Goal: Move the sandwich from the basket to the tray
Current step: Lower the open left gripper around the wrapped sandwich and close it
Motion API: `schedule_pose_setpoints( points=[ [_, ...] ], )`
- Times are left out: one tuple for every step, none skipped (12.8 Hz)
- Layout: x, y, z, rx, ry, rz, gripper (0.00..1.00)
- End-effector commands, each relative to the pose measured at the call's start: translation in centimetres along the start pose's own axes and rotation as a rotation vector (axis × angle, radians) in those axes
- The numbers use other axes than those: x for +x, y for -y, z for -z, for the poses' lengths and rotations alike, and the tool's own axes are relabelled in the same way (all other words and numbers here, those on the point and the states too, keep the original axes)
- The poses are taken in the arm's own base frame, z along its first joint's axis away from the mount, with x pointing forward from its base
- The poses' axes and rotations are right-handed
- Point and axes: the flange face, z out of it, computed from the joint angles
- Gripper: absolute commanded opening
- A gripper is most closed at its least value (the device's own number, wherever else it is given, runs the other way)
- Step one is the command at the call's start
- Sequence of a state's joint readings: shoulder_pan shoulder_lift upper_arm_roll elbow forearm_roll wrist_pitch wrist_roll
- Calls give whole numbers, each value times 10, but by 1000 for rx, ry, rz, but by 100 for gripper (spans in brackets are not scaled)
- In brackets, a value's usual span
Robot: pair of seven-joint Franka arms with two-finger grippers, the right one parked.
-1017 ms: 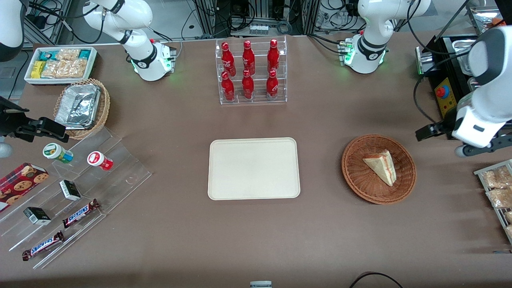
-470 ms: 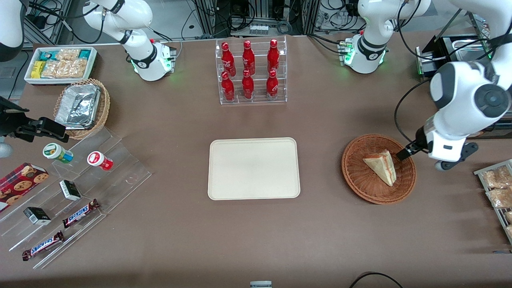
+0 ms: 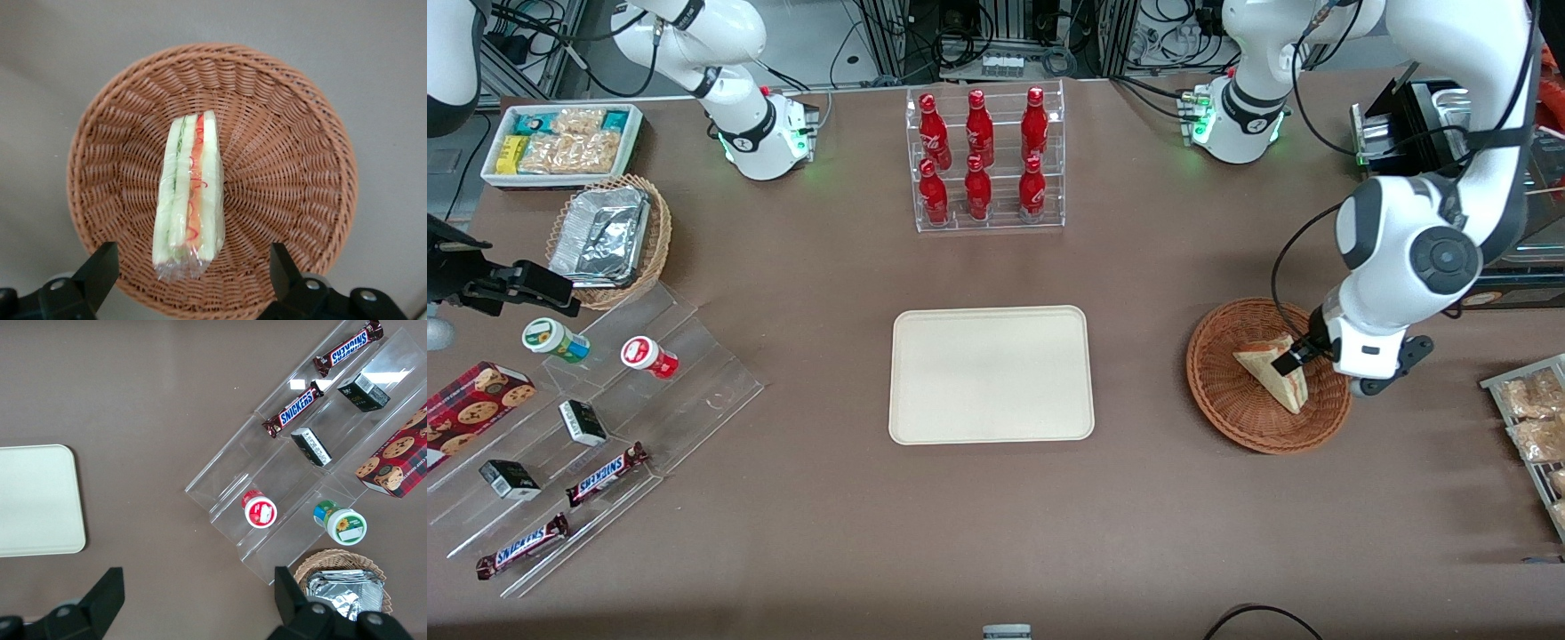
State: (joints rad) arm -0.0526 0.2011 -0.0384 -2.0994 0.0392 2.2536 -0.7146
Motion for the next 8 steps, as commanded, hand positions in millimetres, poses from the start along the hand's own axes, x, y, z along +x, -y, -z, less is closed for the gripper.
schedule_pose_setpoints(
  points=[
    [-4, 0, -20, -8, 3, 17, 100],
    [-4, 0, -28, 1, 14, 17, 100],
    [-4, 0, -33, 3, 18, 17, 100],
    [-4, 0, -39, 9, 25, 18, 100],
    [-4, 0, -43, 12, 29, 16, 100],
    [-4, 0, -48, 14, 33, 18, 99],
    [-2, -2, -52, 5, 23, 19, 93],
    [-2, -1, -64, 9, 30, 23, 82]
  ],
)
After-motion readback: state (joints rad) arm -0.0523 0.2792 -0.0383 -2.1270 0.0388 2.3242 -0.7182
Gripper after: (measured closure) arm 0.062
